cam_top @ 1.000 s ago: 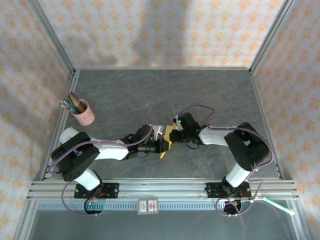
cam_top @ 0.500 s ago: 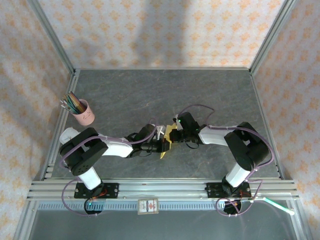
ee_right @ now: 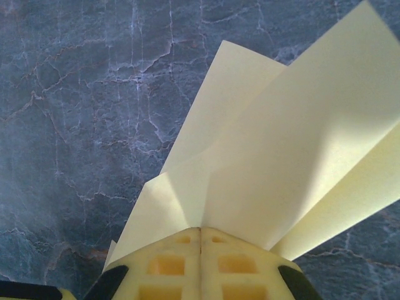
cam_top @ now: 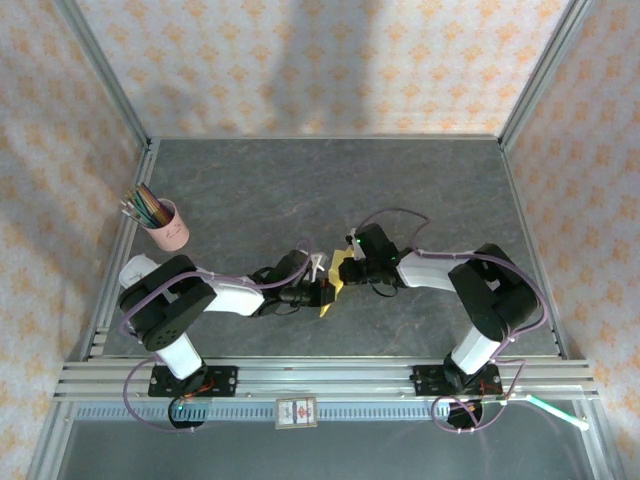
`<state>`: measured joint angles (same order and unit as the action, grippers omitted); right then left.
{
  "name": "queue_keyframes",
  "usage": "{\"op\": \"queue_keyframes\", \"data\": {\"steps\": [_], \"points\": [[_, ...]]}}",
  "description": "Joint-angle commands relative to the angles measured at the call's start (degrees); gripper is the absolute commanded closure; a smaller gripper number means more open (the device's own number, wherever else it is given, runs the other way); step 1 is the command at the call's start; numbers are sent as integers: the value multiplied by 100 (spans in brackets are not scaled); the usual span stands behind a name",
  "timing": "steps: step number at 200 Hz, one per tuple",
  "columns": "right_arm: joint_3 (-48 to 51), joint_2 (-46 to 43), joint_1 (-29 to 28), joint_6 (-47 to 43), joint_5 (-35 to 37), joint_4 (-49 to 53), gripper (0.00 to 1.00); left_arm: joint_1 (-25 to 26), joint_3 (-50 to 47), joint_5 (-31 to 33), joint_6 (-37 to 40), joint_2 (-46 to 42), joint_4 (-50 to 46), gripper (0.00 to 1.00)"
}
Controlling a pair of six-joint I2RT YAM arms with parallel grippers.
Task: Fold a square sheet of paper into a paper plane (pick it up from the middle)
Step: Fold the wing for the fifth time at the center of the table.
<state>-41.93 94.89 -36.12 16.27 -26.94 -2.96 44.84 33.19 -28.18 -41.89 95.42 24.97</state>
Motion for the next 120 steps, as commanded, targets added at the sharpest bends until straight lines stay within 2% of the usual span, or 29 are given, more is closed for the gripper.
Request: {"op": "queue_keyframes", "data": {"steps": [1,27,120], "points": [[-72,109,18,-98,314,276,95,-55,-95,178,144,39,-214,93],[-61,120,17,-112,318,274,95,-62,-93,382,211,-33,-369,93],[-100,152,17,-133,380,331,96,-42,-342,355,307,-68,-535,93]]}}
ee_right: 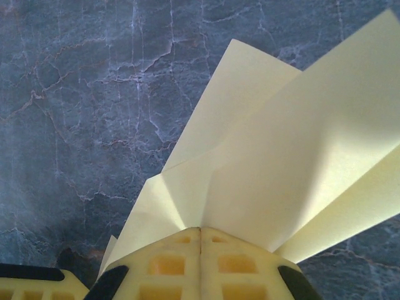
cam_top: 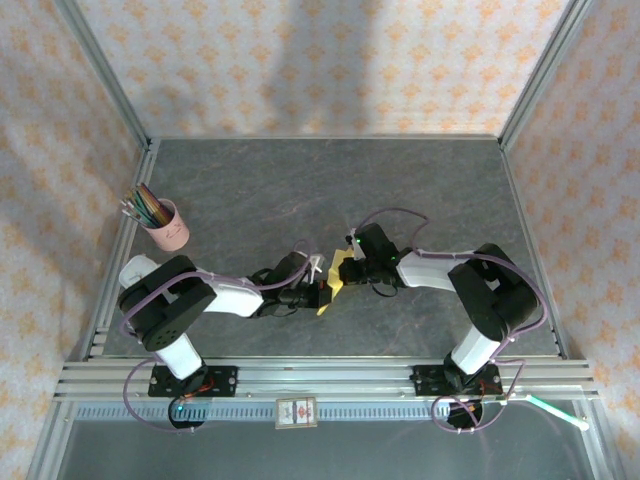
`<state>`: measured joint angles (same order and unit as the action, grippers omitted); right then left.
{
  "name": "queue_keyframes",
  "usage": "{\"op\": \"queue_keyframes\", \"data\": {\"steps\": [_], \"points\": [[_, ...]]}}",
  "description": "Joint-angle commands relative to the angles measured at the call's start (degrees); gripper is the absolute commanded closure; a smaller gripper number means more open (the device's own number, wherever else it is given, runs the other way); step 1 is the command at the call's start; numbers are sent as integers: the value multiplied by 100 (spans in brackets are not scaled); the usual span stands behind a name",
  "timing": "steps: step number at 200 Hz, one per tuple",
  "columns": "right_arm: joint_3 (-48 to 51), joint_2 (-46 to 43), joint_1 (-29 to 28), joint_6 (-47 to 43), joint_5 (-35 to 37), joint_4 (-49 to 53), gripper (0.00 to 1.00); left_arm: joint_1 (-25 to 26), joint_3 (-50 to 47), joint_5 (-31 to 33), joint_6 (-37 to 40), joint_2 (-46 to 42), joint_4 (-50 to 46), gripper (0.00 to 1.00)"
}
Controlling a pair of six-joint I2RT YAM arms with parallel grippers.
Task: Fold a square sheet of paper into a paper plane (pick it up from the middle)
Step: Fold the wing for the fifth time at the center of the table.
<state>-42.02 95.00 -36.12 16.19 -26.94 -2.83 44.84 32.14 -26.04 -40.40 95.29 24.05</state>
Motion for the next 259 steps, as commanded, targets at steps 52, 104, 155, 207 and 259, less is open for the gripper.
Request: {"op": "queue_keyframes", "data": {"steps": [52,104,155,207,259], "points": [[-96,227,17,-111,445,384,96,66,-235,174,464,-226,-926,93],[-132,254,17,-89,462,406,96,82,-57,-76,236,-870,-697,90],[-114,240,17,-91,462,406,97,175,111,-385,92,-873,-271,89],[-109,247,17,-86,445,380,97,221,323,-212,289,-460,-628,89],[-140,260,17,-100,447,402,97,78,325,-225,341,-140,-517,90]]}}
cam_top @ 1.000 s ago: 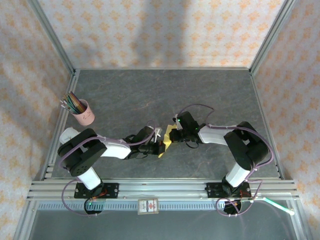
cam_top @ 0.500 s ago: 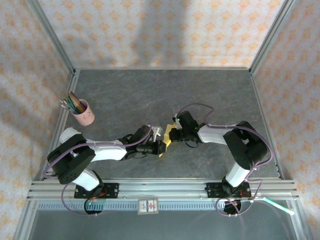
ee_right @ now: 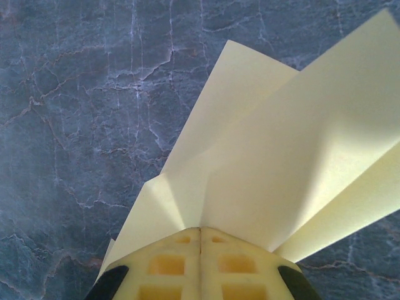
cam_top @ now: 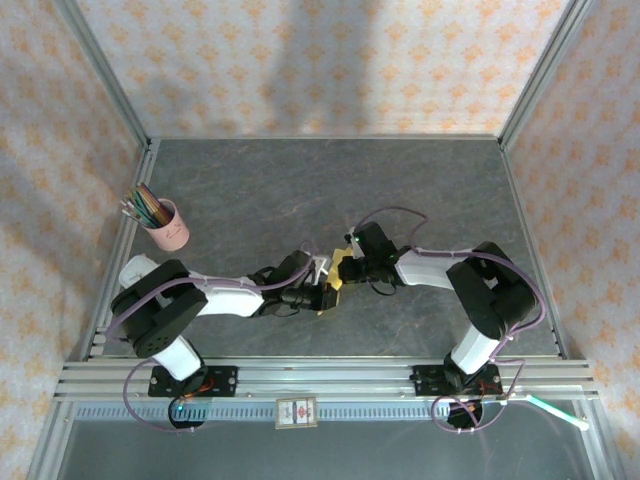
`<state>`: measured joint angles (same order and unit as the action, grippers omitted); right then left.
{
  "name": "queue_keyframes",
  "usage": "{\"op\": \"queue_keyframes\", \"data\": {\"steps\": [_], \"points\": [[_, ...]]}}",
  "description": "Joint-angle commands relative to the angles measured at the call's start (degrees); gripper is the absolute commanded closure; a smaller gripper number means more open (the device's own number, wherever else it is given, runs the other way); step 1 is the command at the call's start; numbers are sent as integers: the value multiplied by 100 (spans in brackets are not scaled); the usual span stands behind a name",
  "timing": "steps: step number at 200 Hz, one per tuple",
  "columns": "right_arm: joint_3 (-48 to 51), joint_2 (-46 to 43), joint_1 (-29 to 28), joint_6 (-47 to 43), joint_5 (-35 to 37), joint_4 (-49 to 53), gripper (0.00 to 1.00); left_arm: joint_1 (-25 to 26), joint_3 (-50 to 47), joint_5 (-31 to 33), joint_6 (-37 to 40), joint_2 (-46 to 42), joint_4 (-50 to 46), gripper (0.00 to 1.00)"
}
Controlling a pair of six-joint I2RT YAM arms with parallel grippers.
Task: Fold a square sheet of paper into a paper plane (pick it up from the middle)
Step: Fold the wing for the fifth time at the center of the table.
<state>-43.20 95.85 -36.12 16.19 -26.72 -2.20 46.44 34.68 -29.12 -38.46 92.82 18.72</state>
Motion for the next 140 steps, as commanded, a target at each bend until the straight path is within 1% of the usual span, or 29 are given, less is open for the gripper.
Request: {"op": "queue_keyframes", "data": {"steps": [1,46,140], "points": [[-22,173,17,-99,423,341,97,-82,68,79,141,106,21,90],[-5,184,17,-99,440,334,97,-169,-49,12,76,171,155,91],[-22,188,17,-101,446,334,97,-170,-241,-25,15,312,237,91]]}}
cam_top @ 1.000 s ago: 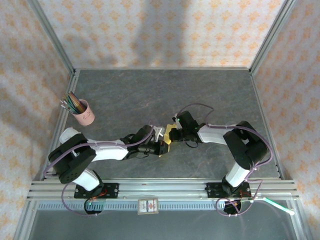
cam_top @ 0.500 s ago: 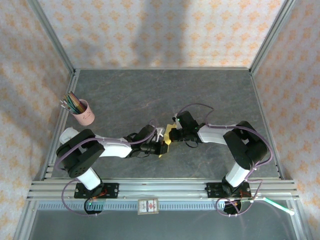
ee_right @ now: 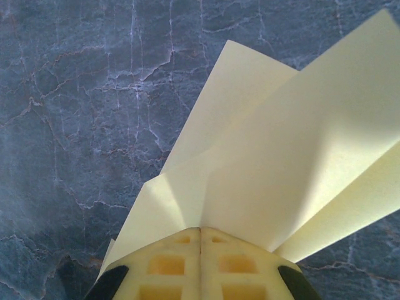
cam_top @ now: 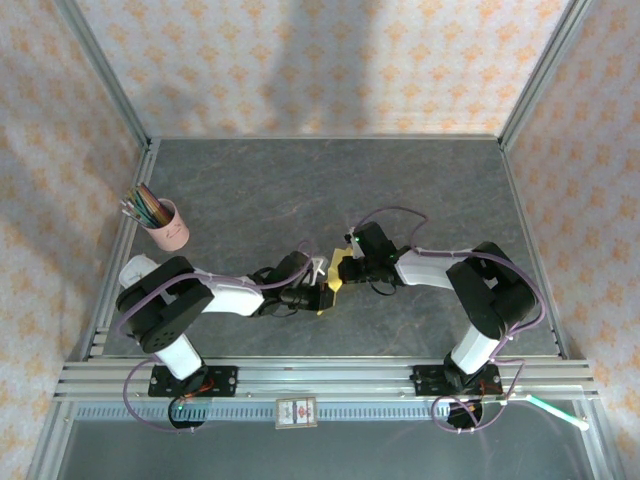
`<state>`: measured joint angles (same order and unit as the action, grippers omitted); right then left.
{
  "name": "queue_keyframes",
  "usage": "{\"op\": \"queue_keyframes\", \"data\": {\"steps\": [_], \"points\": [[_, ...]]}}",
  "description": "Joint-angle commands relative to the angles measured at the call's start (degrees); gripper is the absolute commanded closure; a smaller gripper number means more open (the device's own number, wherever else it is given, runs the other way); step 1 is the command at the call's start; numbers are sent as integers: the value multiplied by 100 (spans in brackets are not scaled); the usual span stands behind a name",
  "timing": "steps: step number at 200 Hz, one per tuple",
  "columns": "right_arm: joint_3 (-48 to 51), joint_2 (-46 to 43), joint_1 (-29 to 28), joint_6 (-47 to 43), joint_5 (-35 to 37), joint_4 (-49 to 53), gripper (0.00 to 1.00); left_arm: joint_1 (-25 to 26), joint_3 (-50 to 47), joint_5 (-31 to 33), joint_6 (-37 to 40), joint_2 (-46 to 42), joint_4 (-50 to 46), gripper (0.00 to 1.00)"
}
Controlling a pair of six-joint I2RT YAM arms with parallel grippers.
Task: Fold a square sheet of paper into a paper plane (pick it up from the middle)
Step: Fold the wing for the fifth time at the center of the table.
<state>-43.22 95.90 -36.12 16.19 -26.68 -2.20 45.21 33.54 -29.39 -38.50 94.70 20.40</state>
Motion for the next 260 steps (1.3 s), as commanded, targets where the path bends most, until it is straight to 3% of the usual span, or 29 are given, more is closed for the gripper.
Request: {"op": "queue_keyframes", "data": {"steps": [1,60,118,191,260], "points": [[-19,184,17,-101,442,334,97,-47,-132,2,19,126,69,91],[-214,133,17,-119,410,445,94,-53,-429,179,-172,91,45,93],[-652,-174,24,62,-265,515,90,-67,-664,119,-404,224,330,94],[124,-733,17,728,-1016,-16,93,-87,-647,87,-395,275,360,95],[486,-690,17,1020,-1461,-524,93,-103,-585,100,-351,271,270,95]]}}
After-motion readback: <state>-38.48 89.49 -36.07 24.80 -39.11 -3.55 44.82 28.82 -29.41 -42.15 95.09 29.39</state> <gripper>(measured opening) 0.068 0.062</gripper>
